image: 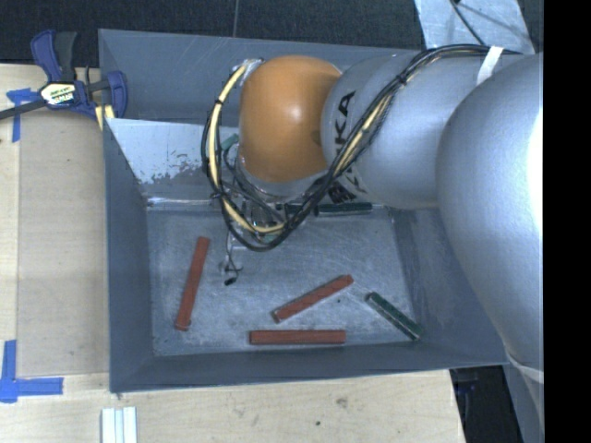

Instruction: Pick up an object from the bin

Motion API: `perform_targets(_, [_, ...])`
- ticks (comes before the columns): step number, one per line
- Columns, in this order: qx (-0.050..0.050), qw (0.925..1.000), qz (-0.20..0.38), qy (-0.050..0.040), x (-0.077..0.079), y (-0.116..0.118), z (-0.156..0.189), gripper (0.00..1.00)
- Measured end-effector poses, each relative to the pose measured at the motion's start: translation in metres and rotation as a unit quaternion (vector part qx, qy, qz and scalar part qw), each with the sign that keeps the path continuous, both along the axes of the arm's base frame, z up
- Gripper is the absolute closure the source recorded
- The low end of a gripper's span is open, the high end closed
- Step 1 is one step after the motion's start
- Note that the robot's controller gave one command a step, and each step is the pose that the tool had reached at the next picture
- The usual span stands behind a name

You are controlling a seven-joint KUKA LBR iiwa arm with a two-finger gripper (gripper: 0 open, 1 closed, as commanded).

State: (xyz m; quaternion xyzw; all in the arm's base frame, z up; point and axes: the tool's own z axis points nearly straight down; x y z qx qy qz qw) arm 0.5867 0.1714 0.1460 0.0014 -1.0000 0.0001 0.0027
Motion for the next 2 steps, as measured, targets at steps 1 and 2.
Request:
perform_targets(1, [0.001,0.9835,0.181,-0.0013,-0.016,0.003,-0.078,0.00])
perform_targets(2, [0.001,0.9248,0.380,-0.0045,0.035,-0.079,-0.065,0.00])
